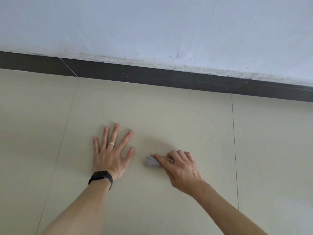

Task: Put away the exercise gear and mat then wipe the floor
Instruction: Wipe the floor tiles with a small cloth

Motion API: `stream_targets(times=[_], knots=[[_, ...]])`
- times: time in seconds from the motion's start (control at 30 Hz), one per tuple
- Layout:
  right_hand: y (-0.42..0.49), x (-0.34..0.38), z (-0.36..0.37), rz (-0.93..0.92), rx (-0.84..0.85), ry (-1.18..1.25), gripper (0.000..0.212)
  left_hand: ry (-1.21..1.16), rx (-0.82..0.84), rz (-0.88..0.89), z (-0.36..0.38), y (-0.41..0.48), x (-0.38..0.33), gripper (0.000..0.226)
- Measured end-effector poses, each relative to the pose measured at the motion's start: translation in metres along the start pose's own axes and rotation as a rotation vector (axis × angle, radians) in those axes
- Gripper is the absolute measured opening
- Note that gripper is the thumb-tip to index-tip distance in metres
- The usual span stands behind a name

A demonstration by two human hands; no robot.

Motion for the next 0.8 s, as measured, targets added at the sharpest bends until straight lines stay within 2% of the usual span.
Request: stream_targets(times=[0.07, 0.2, 0.23, 0.27, 0.3, 0.33, 0.4, 0.47, 0.5, 0.53, 0.57, 0.6, 0.67, 0.73, 0.77, 0.8], knots=[[0.017, -0.054, -0.010, 0.204, -0.073, -0.079, 0.046, 0.008, -0.002, 0.003, 0.002, 0.003, 0.000, 0.062], [0.027, -0.153, -0.033, 1.033, -0.273, -0.006, 0.043, 0.001, -0.010, 0.017, 0.004, 0.004, 0.001, 0.064], [0.029, -0.154, -0.030, 1.156, -0.282, 0.012, 0.044, 0.004, -0.012, 0.018, 0.004, 0.004, 0.002, 0.064], [0.035, -0.145, -0.026, 1.155, -0.277, -0.001, 0.045, 0.008, -0.010, 0.019, 0.004, 0.005, 0.002, 0.065], [0.044, -0.125, -0.023, 1.051, -0.278, -0.020, 0.045, 0.010, -0.006, 0.019, 0.004, 0.006, 0.003, 0.065], [0.052, -0.099, -0.017, 0.875, -0.252, -0.026, 0.045, 0.010, -0.002, 0.018, 0.005, 0.006, 0.003, 0.065], [0.058, -0.037, -0.001, 0.449, -0.091, -0.044, 0.048, 0.011, 0.010, 0.013, 0.004, 0.006, 0.003, 0.065], [0.059, -0.009, 0.006, 0.093, 0.033, -0.034, 0.049, 0.007, 0.016, 0.015, 0.004, 0.005, 0.002, 0.065], [0.063, -0.015, 0.002, 0.001, 0.055, -0.030, 0.047, 0.005, 0.013, 0.017, 0.004, 0.004, 0.002, 0.065], [0.068, -0.034, -0.002, -0.007, 0.051, -0.054, 0.046, 0.004, 0.005, 0.021, 0.004, 0.004, 0.002, 0.065], [0.073, -0.058, -0.008, 0.068, 0.017, -0.096, 0.046, 0.003, -0.004, 0.024, 0.004, 0.004, 0.002, 0.066], [0.077, -0.089, -0.016, 0.232, -0.050, -0.132, 0.045, 0.001, -0.010, 0.029, 0.004, 0.004, 0.003, 0.066], [0.078, -0.164, -0.043, 0.767, -0.238, -0.146, 0.044, -0.007, -0.023, 0.037, 0.004, 0.005, 0.003, 0.065], [0.070, -0.214, -0.063, 1.348, -0.384, -0.020, 0.043, -0.021, -0.039, 0.037, 0.005, 0.007, 0.002, 0.066], [0.072, -0.223, -0.065, 1.500, -0.419, 0.037, 0.043, -0.025, -0.043, 0.037, 0.005, 0.007, 0.001, 0.066], [0.078, -0.224, -0.062, 1.559, -0.433, 0.066, 0.043, -0.028, -0.046, 0.038, 0.005, 0.007, 0.001, 0.066]])
Point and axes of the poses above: each hand's wrist, its own y-axis towards the middle knuckle, its own z-axis out of the palm, x = y × z, the point moved 6 cm from there along y, towards the middle knuckle, and after that the axes turned 2 degrees about z, right-handed, at the moved point
